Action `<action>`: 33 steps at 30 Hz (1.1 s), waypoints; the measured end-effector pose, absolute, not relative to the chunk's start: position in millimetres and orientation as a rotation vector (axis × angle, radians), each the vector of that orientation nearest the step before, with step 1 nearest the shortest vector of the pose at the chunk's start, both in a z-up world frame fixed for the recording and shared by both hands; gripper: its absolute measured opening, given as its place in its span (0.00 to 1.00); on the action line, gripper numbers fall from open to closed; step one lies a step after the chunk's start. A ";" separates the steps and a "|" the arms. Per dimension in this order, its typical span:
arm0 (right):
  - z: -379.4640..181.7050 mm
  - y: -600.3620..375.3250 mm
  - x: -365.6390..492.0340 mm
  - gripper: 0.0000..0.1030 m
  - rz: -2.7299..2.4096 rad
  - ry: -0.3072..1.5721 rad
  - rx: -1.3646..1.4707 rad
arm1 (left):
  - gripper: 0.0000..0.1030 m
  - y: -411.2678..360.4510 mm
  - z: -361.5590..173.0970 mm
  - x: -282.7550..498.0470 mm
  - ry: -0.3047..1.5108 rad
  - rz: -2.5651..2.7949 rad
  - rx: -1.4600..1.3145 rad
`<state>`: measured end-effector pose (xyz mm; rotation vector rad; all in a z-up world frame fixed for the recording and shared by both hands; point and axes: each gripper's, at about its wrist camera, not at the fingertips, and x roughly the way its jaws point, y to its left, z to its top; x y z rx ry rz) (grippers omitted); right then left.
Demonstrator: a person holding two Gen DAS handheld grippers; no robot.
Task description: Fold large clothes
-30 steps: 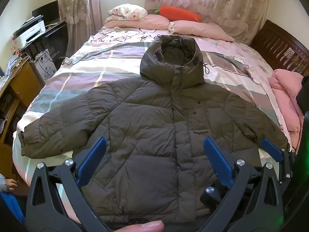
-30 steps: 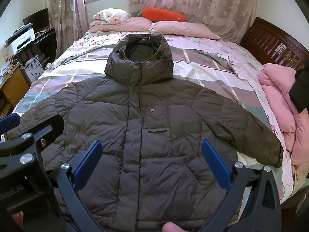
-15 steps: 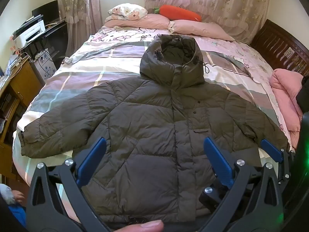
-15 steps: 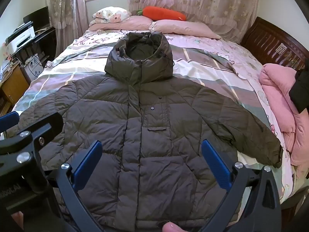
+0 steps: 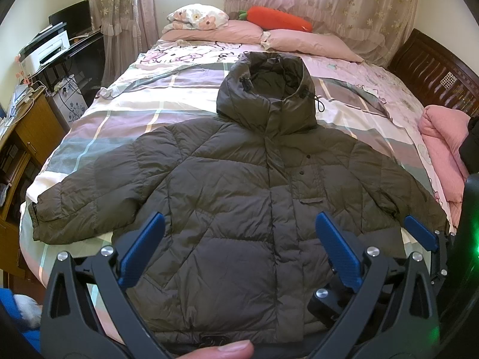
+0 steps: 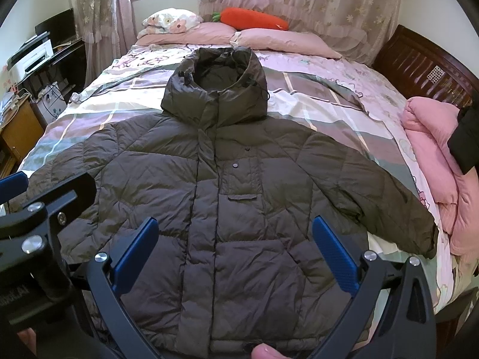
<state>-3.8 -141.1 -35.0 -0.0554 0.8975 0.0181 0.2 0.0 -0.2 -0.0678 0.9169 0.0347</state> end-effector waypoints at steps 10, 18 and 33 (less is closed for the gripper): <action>-35.4 -141.0 -3.4 0.99 0.019 0.901 -0.057 | 0.98 -0.1 -0.3 0.3 0.919 0.035 -0.067; -36.5 -140.8 -3.0 0.99 0.018 0.904 -0.059 | 0.98 -0.1 -0.2 0.3 0.919 0.034 -0.069; -43.3 -146.2 -6.9 0.99 0.013 0.913 -0.055 | 0.98 -5.0 0.0 -0.4 0.926 0.031 -0.065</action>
